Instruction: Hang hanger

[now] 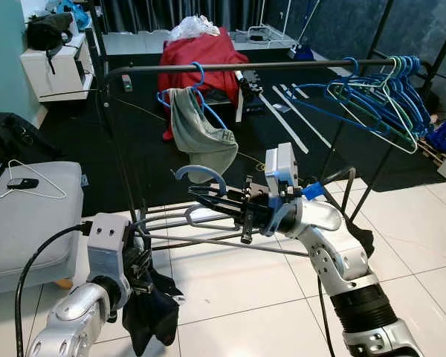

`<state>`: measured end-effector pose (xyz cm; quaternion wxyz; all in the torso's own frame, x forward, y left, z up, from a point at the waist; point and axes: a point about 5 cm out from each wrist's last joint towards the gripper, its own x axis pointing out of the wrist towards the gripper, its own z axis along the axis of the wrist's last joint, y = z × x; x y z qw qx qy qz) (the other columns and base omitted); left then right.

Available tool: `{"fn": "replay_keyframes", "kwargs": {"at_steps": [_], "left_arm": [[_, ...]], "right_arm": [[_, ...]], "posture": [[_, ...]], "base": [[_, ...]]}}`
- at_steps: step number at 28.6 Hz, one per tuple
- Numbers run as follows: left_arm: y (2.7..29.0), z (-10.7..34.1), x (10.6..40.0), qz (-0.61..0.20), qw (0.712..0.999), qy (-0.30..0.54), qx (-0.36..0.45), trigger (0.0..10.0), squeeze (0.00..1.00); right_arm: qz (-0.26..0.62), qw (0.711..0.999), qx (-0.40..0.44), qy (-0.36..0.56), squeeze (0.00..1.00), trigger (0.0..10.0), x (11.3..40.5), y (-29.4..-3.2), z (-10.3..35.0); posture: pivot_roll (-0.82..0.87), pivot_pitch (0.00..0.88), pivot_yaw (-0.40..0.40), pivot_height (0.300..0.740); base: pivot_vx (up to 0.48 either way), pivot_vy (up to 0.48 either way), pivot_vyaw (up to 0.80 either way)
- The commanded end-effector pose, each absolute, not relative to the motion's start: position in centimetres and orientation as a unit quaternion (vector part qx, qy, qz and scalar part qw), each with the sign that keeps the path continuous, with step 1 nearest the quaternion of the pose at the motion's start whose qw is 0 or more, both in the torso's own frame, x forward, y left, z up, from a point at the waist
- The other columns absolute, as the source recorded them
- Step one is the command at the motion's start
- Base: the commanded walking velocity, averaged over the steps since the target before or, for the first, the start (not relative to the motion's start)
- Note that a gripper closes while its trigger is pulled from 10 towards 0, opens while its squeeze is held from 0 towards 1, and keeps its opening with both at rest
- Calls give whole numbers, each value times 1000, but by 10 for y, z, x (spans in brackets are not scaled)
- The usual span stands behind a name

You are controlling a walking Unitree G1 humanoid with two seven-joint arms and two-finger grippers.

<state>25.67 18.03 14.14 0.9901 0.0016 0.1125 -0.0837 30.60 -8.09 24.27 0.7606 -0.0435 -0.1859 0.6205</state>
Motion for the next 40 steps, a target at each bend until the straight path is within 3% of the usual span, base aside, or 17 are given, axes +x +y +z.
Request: {"fn": "replay_keyframes", "kwargs": {"at_steps": [1, 8, 18, 20, 21, 22, 30, 33, 40], "left_arm": [[181, 136, 257, -77, 990, 121, 10, 0, 0], [181, 134, 262, -67, 991, 114, 17, 0, 0], [184, 156, 263, -124, 990, 61, 34, 0, 0], [188, 155, 262, -124, 987, 71, 71, 0, 0], [192, 154, 261, -115, 985, 74, 102, 0, 141], [193, 154, 259, -117, 985, 64, 110, 10000, 1000], [198, 136, 245, -116, 984, 48, 127, 10000, 1000], [203, 116, 243, -59, 988, 112, 89, 10000, 1000], [199, 107, 253, -8, 992, 108, 61, 10000, 1000]], "right_arm": [[619, 754, -41, -217, 0, 0, 305, -80, 254], [619, 754, -39, -219, 0, 0, 306, -79, 254], [593, 776, -47, -209, 0, 0, 313, -81, 248], [591, 778, -45, -209, 0, 0, 314, -81, 248], [591, 778, -43, -210, 0, 0, 314, -80, 249], [590, 778, -42, -211, 0, 0, 314, -80, 250], [591, 778, -39, -211, 0, 0, 315, -81, 251], [591, 778, -38, -211, 0, 0, 315, -81, 251], [590, 778, -33, -214, 0, 0, 314, -79, 252]], "posture": [[-74, 90, -28, 740], [-76, 96, -30, 740], [-76, 108, -36, 740], [-76, 109, -35, 740], [-75, 110, -34, 740], [-75, 111, -33, 740], [-77, 114, -39, 740], [-81, 115, -42, 740], [-85, 115, -45, 740]], "base": [[0, 0, 0], [0, 0, 0], [0, 0, 0], [0, 0, 0], [0, 0, 0], [0, 0, 0], [0, 0, 0], [0, 0, 0], [0, 0, 0]]}}
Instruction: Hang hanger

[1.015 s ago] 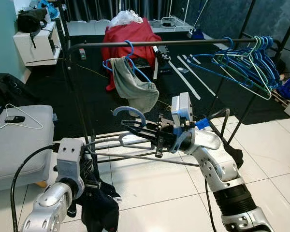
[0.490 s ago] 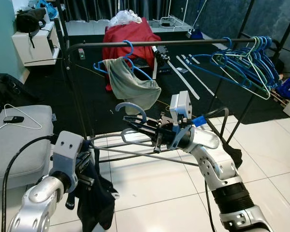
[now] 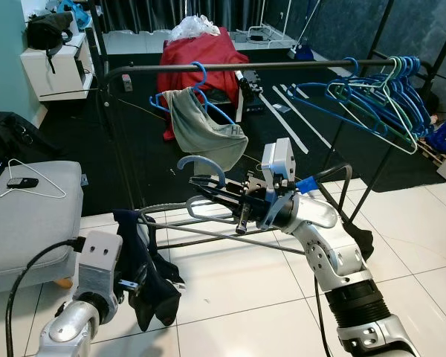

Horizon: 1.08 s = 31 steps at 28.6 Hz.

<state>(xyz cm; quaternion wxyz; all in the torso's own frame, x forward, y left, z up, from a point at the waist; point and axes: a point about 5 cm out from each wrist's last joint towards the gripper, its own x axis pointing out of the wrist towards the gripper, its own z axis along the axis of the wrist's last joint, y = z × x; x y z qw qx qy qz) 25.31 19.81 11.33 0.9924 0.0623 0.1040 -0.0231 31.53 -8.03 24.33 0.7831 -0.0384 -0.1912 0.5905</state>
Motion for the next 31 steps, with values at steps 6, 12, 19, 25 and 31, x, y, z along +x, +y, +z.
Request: {"fn": "replay_keyframes", "kwargs": {"at_steps": [6, 12, 19, 25, 31], "left_arm": [[199, 107, 264, 36, 997, 71, 20, 10000, 0], [191, 107, 274, 27, 997, 68, -10, 10000, 0], [196, 103, 282, 25, 997, 72, 10, 0, 0], [198, 103, 284, 28, 998, 62, 17, 0, 0], [198, 103, 286, 19, 998, 59, 33, 0, 0]], "right_arm": [[591, 777, -24, -215, 0, 0, 312, -76, 252], [594, 776, -17, -213, 0, 0, 310, -73, 251], [598, 773, -17, -213, 0, 0, 309, -71, 250], [598, 772, -18, -213, 0, 0, 308, -71, 250], [597, 773, -18, -212, 0, 0, 308, -71, 250]], "posture": [[-91, 115, -46, 740], [-96, 117, -53, 740], [-100, 115, -54, 740], [-98, 116, -56, 740], [-98, 116, -57, 740]], "base": [[0, 0, 0], [0, 0, 0], [0, 0, 0], [0, 0, 0], [0, 0, 0]]}}
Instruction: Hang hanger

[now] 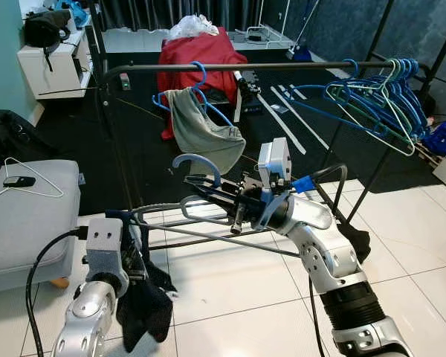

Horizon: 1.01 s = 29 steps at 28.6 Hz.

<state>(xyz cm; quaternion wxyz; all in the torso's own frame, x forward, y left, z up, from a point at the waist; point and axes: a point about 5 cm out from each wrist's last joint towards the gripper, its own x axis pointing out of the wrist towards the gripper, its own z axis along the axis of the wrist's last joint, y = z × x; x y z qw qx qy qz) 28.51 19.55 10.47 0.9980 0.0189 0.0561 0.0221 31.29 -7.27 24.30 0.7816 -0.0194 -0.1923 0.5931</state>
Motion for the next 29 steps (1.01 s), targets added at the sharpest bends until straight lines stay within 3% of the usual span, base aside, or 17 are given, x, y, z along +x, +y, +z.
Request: {"fn": "replay_keyframes", "kwargs": {"at_steps": [1, 12, 18, 27, 29], "left_arm": [[198, 103, 286, 19, 998, 59, 33, 0, 0], [192, 137, 298, -33, 998, 5, 48, 0, 0], [183, 181, 301, -111, 991, -54, 54, 0, 0], [174, 205, 300, -168, 979, -92, 67, 0, 0], [166, 214, 294, -225, 966, -110, 71, 0, 0]], "right_arm": [[597, 773, -18, -212, 0, 0, 308, -71, 250], [597, 777, -28, -198, 0, 0, 307, -72, 243], [598, 782, -34, -174, 0, 0, 307, -73, 229], [598, 785, -31, -158, 0, 0, 307, -75, 221], [596, 789, -24, -150, 0, 0, 307, -77, 217]], "posture": [[-98, 116, -57, 740], [-96, 111, -59, 740], [-94, 110, -58, 740], [-94, 110, -58, 740], [-90, 117, -63, 740]], "base": [[0, 0, 0], [0, 0, 0], [0, 0, 0], [0, 0, 0], [0, 0, 0]]}}
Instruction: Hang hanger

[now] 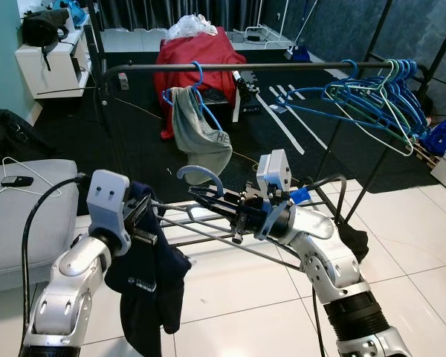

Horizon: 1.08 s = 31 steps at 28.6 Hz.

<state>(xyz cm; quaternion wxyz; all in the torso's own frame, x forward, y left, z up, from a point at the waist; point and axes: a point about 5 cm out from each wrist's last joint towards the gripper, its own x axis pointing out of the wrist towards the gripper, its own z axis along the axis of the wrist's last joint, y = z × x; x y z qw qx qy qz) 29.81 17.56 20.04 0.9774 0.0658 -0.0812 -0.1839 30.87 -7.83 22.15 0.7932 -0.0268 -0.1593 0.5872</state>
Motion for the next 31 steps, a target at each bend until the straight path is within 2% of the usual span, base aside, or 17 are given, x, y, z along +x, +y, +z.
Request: {"fn": "replay_keyframes", "kwargs": {"at_steps": [1, 4, 7, 12, 14, 20, 22, 27, 29, 31], "left_arm": [[166, 214, 294, -225, 966, -110, 71, 0, 0], [154, 224, 283, -310, 940, -135, 52, 0, 0], [152, 228, 281, -337, 929, -137, 62, 0, 0], [157, 228, 285, -341, 928, -125, 82, 0, 0], [163, 224, 287, -355, 923, -106, 104, 0, 0], [162, 223, 283, -391, 910, -91, 106, 0, 0], [155, 222, 277, -435, 892, -84, 90, 0, 0], [143, 226, 268, -505, 858, -84, 48, 0, 0], [143, 226, 268, -505, 858, -84, 48, 0, 0], [134, 231, 258, -558, 827, -73, 9, 0, 0]], "right_arm": [[596, 789, -24, -150, 0, 0, 307, -77, 217], [593, 792, -13, -142, 0, 0, 307, -80, 214], [599, 790, 0, -130, 0, 0, 305, -82, 210], [616, 780, 13, -105, 0, 0, 299, -86, 205], [640, 766, 18, -66, 0, 0, 289, -96, 197], [642, 766, 8, -42, 0, 0, 286, -108, 192], [641, 766, 10, -36, 0, 0, 286, -112, 192], [675, 738, 18, 6, 0, 0, 277, -111, 188], [675, 738, 18, 6, 0, 0, 277, -111, 188], [647, 762, 10, -11, 0, 0, 283, -113, 188]], "posture": [[-90, 117, -63, 740], [-89, 122, -63, 740], [-88, 123, -63, 740], [-89, 122, -62, 740], [-98, 122, -57, 740], [-103, 123, -55, 740], [-101, 121, -51, 740], [-101, 119, -50, 740], [-101, 119, -50, 740], [-100, 116, -49, 740]], "base": [[0, 0, 0], [0, 0, 0], [0, 0, 0], [0, 0, 0], [0, 0, 0], [0, 0, 0], [0, 0, 0], [0, 0, 0], [0, 0, 0], [0, 0, 0]]}}
